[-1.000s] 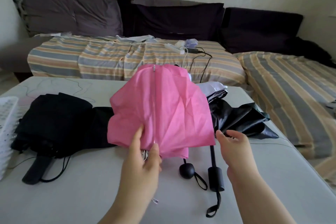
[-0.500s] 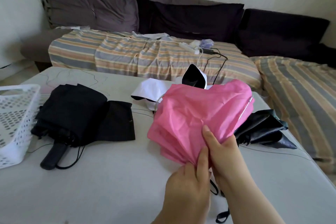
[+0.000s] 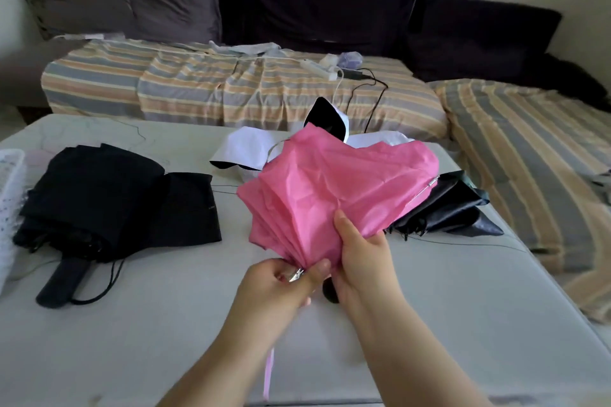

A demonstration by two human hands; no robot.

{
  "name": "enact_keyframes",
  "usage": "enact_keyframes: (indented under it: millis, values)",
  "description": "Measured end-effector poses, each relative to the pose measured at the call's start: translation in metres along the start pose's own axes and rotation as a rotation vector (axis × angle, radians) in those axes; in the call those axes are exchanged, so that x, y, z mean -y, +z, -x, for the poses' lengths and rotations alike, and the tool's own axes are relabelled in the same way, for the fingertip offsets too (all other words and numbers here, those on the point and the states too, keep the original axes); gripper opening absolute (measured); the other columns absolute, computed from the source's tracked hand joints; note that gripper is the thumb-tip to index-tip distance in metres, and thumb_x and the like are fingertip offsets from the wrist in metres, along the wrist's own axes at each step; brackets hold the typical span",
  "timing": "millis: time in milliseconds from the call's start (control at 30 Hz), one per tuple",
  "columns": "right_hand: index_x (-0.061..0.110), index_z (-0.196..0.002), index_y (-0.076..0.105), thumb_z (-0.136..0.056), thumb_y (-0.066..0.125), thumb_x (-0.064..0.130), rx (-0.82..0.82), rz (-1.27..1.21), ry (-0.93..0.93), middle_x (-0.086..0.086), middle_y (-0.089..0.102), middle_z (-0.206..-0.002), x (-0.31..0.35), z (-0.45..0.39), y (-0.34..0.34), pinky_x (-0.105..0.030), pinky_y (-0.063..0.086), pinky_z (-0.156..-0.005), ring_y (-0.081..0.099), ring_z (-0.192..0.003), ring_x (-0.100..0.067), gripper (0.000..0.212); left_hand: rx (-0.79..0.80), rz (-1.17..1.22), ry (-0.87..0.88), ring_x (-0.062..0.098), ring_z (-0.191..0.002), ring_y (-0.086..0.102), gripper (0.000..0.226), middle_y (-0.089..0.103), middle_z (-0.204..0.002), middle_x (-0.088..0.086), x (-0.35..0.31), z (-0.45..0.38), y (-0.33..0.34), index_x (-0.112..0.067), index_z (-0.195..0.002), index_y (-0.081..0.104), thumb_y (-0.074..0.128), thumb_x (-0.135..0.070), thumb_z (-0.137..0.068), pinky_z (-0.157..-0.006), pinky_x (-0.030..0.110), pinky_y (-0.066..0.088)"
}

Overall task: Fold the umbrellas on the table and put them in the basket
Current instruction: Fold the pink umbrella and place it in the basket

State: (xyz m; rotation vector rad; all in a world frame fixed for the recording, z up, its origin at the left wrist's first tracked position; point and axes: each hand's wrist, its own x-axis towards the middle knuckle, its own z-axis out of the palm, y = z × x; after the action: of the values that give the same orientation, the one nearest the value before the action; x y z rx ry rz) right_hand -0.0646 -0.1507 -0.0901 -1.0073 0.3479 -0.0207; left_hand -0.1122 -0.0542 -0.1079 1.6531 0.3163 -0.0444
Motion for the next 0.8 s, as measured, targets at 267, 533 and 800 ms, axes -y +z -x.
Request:
enact_keyframes:
  millis: [267, 533, 800]
  values:
    - [-0.001, -0.085, 0.06, -0.085, 0.058, -0.009, -0.018, -0.036, -0.02, -0.007, 0.065, -0.064, 0.034, -0.005, -0.006, -0.024, 0.055, -0.054, 0.064, -0.052, -0.013, 0.008, -0.032, 0.152, 0.046, 0.013, -0.037, 0.048, 0.034, 0.063, -0.057, 0.018, -0.01, 0.003, -0.007, 0.011, -0.084, 0.064, 0.065, -0.023, -0.087, -0.037, 0.019, 0.039]
    - [0.001, -0.095, 0.064, -0.083, 0.061, -0.009, -0.061, -0.137, -0.063, -0.005, 0.069, -0.07, 0.054, -0.015, -0.029, -0.031, 0.06, -0.068, 0.067, -0.06, -0.015, 0.016, 0.205, 0.104, -0.044, 0.02, -0.056, 0.066, 0.031, 0.073, -0.077, 0.015, -0.016, 0.006, -0.025, -0.002, -0.091, 0.068, 0.065, -0.026, -0.073, -0.052, 0.028, 0.049]
    - [0.002, -0.116, 0.061, -0.084, 0.062, -0.006, -0.008, -0.19, -0.001, -0.011, 0.07, -0.095, 0.042, -0.015, -0.029, -0.033, 0.059, -0.077, 0.068, -0.076, -0.019, 0.032, 0.08, 0.067, 0.034, 0.008, -0.045, 0.059, 0.01, 0.067, -0.054, 0.005, -0.013, 0.009, -0.024, -0.003, -0.08, 0.065, 0.07, -0.011, -0.076, -0.038, 0.016, 0.043]
